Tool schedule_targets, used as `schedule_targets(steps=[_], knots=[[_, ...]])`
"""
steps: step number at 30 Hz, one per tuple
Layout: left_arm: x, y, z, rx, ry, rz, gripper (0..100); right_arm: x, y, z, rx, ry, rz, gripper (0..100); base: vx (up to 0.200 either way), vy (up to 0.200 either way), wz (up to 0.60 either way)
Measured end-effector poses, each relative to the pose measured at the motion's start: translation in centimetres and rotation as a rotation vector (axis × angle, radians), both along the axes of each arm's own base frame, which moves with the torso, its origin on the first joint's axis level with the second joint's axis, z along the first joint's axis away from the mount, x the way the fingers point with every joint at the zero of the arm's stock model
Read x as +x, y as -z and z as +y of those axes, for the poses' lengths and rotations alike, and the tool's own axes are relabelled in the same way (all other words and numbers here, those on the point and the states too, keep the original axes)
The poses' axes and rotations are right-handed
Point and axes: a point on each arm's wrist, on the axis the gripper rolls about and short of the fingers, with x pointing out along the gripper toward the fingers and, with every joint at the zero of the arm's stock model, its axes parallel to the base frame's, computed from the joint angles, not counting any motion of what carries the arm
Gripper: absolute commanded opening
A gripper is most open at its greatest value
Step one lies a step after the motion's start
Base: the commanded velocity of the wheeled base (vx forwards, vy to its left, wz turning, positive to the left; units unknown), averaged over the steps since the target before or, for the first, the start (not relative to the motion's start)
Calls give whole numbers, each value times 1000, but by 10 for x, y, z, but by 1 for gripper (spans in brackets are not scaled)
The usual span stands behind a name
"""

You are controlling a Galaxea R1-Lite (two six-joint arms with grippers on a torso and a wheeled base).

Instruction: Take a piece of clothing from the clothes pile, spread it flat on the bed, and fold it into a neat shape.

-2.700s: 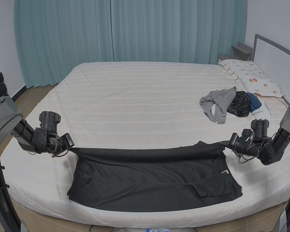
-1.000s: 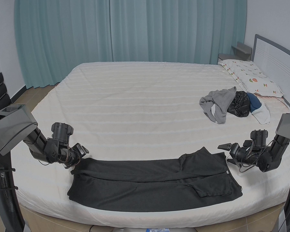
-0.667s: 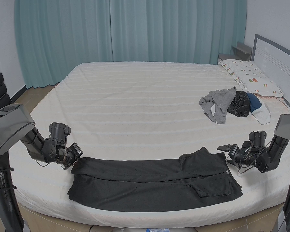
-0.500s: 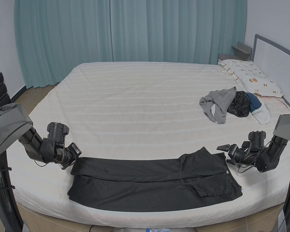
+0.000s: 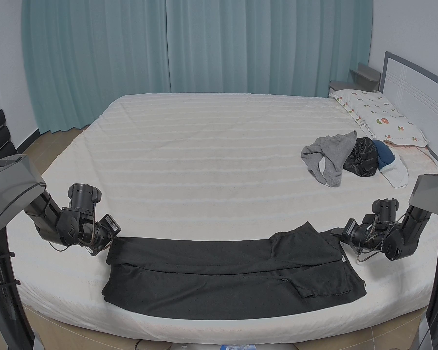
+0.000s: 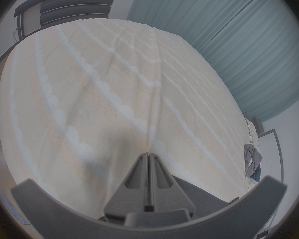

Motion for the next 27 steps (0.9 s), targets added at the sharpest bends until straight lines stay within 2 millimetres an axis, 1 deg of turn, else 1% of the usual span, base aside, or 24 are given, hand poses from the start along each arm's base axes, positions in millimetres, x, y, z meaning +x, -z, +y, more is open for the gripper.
schedule_targets(steps=[6, 22, 27], knots=[[0, 0, 0, -2, 1, 0, 0, 2, 2, -3, 0, 9, -2, 0, 0, 0, 0], [2, 4, -3, -13, 13, 4, 0, 9, -6, -22, -25, 90, -48, 0, 0, 0, 0], [9, 8, -4, -14, 16, -20, 0, 9, -7, -23, -25, 92, -52, 0, 0, 0, 0]])
